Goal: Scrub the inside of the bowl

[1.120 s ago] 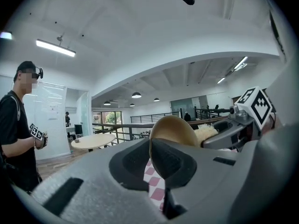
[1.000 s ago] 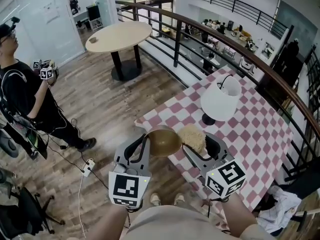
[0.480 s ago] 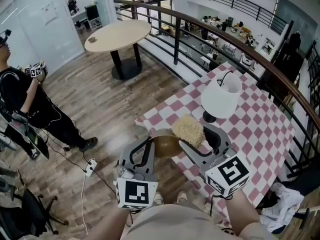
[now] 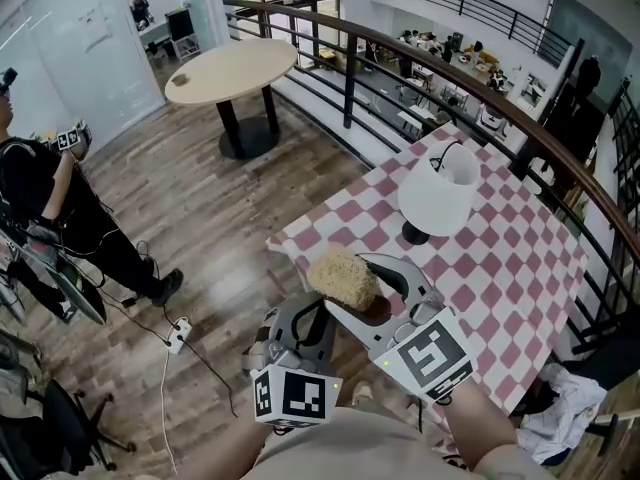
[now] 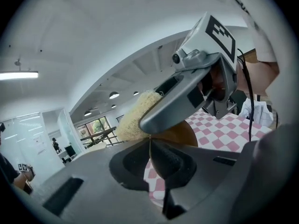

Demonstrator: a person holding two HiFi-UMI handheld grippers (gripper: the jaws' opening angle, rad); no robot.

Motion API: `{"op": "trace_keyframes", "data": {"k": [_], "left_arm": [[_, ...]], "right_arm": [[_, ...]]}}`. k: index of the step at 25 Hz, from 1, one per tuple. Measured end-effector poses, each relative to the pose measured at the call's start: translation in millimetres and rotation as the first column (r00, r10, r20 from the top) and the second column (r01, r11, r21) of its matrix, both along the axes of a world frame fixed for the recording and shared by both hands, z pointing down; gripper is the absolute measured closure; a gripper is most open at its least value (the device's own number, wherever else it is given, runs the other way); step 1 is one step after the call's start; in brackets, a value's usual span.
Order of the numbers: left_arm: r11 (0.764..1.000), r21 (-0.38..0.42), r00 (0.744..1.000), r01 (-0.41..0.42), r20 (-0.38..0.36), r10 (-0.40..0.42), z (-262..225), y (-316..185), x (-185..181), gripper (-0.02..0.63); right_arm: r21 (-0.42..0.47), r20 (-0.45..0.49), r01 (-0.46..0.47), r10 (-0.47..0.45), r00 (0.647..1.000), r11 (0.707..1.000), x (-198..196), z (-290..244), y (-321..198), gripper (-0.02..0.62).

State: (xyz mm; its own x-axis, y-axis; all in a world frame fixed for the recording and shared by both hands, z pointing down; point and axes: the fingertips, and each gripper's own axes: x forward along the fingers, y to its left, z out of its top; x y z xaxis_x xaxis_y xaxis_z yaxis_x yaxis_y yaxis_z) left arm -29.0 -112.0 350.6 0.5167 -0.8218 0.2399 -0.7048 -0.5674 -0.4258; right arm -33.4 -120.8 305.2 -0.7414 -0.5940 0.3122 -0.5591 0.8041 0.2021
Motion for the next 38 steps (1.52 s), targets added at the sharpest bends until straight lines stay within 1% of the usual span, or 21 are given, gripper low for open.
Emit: {"op": "trace_keyframes", "data": {"k": [2, 5, 7, 11, 13, 18, 22, 25, 28, 30, 32, 34, 38], "left_arm": [[1.0, -0.012, 1.0, -0.002, -0.01, 0.002, 3, -3, -3, 0.581], [0.999, -0.032, 1.0, 0.017, -0.024, -0.018, 7, -8, -10, 0.581], [0.998, -0.058, 0.998, 0.038, -0.055, -0.041, 10, -11, -18, 0.581], [0.991, -0.116, 0.99, 0.063, -0.122, -0.077, 13, -17, -31, 0.58], [0.99, -0.125, 0.987, 0.073, -0.131, -0.089, 13, -20, -36, 0.58], [0.985, -0.162, 0.985, 0.059, -0.149, -0.084, 24, -27, -35, 0.58], [0.973, -0.219, 0.972, 0.073, -0.204, -0.119, 37, -31, -40, 0.58], [0.96, -0.27, 0.958, 0.079, -0.247, -0.148, 44, -35, -46, 0.58], [0.955, -0.285, 0.957, 0.085, -0.244, -0.158, 47, -37, -47, 0.58], [0.952, -0.292, 0.953, 0.092, -0.252, -0.169, 49, -41, -48, 0.58], [0.944, -0.317, 0.943, 0.091, -0.277, -0.184, 53, -44, -48, 0.58], [0.936, -0.342, 0.936, 0.084, -0.294, -0.192, 60, -49, -45, 0.58], [0.922, -0.381, 0.93, 0.07, -0.309, -0.198, 74, -59, -39, 0.58]], "right_arm": [[-0.01, 0.005, -0.013, 0.013, 1.0, 1.0, 4, 2, -3, 0.331], [-0.045, 0.056, -0.049, 0.052, 0.997, 0.998, 17, 3, -9, 0.331], [-0.06, 0.075, -0.082, 0.086, 0.993, 0.995, 28, 5, -15, 0.331], [-0.107, 0.083, -0.13, 0.139, 0.987, 0.986, 52, 21, -21, 0.331], [-0.135, 0.085, -0.147, 0.16, 0.983, 0.98, 61, 31, -23, 0.331], [-0.205, 0.094, -0.162, 0.185, 0.978, 0.965, 68, 56, -24, 0.331], [-0.235, 0.069, -0.198, 0.219, 0.973, 0.952, 77, 72, -27, 0.331], [-0.253, 0.048, -0.181, 0.199, 0.979, 0.95, 78, 86, -24, 0.331], [-0.269, 0.038, -0.17, 0.187, 0.982, 0.948, 79, 97, -20, 0.331], [-0.269, -0.017, -0.186, 0.189, 0.982, 0.945, 82, 108, -21, 0.331], [-0.268, -0.09, -0.197, 0.179, 0.98, 0.943, 85, 122, -19, 0.331], [-0.269, -0.125, -0.202, 0.173, 0.977, 0.942, 87, 132, -18, 0.331], [-0.293, -0.102, -0.231, 0.21, 0.972, 0.928, 93, 143, -26, 0.331]]}}
